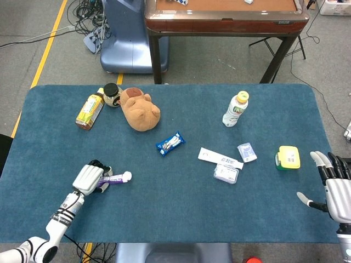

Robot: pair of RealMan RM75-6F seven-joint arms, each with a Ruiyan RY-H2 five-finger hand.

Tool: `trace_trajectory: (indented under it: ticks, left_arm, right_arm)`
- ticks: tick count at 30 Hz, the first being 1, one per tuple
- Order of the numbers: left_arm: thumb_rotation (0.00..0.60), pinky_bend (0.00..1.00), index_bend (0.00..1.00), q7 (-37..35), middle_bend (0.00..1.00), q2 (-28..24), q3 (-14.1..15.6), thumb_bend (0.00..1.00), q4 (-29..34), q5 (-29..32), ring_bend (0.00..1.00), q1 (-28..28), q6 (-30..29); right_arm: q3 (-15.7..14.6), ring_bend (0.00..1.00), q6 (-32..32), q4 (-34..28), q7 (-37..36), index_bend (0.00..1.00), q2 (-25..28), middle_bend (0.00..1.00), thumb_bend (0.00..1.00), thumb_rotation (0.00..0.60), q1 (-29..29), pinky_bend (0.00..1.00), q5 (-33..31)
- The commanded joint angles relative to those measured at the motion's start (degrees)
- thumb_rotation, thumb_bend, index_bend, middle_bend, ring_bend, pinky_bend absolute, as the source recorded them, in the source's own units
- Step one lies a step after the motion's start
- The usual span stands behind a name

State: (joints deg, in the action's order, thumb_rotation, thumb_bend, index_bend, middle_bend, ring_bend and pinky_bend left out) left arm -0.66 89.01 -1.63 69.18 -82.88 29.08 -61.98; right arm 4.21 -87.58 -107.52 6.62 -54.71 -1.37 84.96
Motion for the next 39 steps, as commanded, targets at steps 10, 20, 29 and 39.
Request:
trace_trajectory:
  ticks: [10, 20, 29, 39]
  left_arm:
    - [0.6, 0.27, 0.55, -11.92, 0.6, -3.29, -0.53, 0.53, 0.65, -8.85, 0.4, 4.32, -4.05]
    - [0.6, 0.3, 0.55, -14.62, 0.62, -7.6, -2.39, 0.54, 9.42, -10.35, 0.42, 8.03, -3.59]
    - [0.6, 0.33, 0.56, -13.65, 0.65, -10.98, -5.2, 0.55, 16.59, -7.16, 0.44, 10.68, -0.54]
    - [0.6, 0.33, 0.56, -12.76, 0.66, -12.64, -7.23, 0.55, 21.09, -1.77, 0.44, 12.31, 3.32]
  right_arm:
    - [0.59, 0.01, 2.87, -2.58, 0.4, 0.04, 1.53, 0.15, 0.04, 0.6, -3.6, 0.0, 5.07]
    - [2.7, 0.01, 11.86, -7.35, 1.89, 0.14, 2.1, 0.18, 0.07, 0.6, -12.3, 0.0, 10.17]
    - [5.91, 0.01, 22.01, -9.23, 6.29, 0.28, -4.68, 0.18, 0.07, 0.6, -22.79, 0.0, 11.28]
    - [10.15, 0.0, 28.45, -6.16, 13.56, 0.29, -15.2, 0.16, 0.07, 0.6, -32.49, 0.0, 7.24]
